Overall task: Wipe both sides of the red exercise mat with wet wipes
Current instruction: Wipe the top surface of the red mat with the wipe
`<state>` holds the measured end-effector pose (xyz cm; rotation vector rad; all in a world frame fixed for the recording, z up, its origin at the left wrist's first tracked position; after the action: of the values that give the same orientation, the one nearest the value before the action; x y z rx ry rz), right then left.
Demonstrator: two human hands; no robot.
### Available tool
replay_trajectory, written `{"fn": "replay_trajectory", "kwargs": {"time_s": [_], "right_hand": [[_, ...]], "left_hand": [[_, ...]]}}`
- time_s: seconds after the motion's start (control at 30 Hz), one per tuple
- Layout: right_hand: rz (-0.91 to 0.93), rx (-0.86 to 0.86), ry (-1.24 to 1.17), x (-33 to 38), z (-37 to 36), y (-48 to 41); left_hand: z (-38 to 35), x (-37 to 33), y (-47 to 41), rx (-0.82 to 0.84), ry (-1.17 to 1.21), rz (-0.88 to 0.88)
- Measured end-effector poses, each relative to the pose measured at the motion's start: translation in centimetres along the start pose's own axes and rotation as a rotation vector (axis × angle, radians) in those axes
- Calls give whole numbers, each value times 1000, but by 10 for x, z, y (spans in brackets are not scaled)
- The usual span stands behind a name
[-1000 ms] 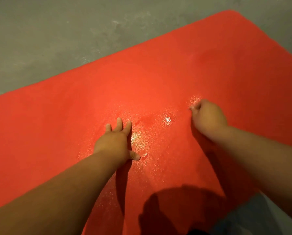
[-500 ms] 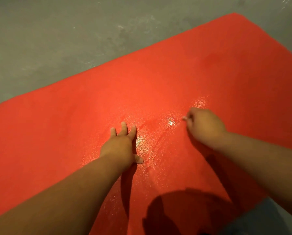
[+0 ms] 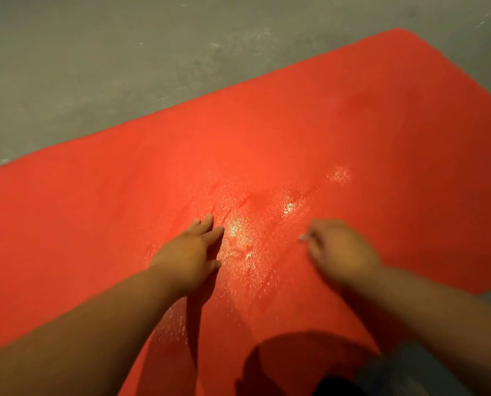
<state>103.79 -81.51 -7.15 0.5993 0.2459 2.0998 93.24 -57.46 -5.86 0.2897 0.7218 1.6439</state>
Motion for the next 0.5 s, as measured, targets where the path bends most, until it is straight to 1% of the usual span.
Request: {"fn": "replay_trajectory", "kwargs": {"time_s": [0.03,0.07,0.1,0.13,0.17,0.27,0.3,0.33,0.37,0.43,0.5], "right_hand": [[-160,-101,-21,-22,17,-4],[-258,-166,-25,-32,26,-3],[-290,-197,5,-31,27,-1],[-277,-167,31,-21,20,4],[-224,-105,32,-2,7,12],[51,182,-80,64,-42,48],[119,250,-102,78,-52,60],[141,278,-124,82,-56,67],[106,277,-183,78,-54,69],[-35,234,-303,59,-47,71],[-134,164,-299,34,-38,75]], "left_hand": [[-7,0,10,-15,16,6],[-14,0,20,-30,33,12],[-21,-2,30,-42,48,14],[-27,-5,39,-49,65,16],[-32,-8,48,-58,83,17],[-48,-26,73,-79,136,-1],[-54,-34,80,-84,140,-25],[-60,-42,85,-89,131,-60],[-65,-51,88,-100,122,-102],[-71,-70,87,-127,110,-200],[-76,-87,79,-168,94,-277]]}}
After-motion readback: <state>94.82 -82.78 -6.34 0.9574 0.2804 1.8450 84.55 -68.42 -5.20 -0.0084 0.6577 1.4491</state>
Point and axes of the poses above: each hand's wrist, its own y-axis away from the middle knuckle, its own z-axis out of the back of the hand, x = y × z, the point moved 3 cm from there along -y, towards the middle knuckle, and after that the axes turned 5 degrees about x, right-handed, at the moved point
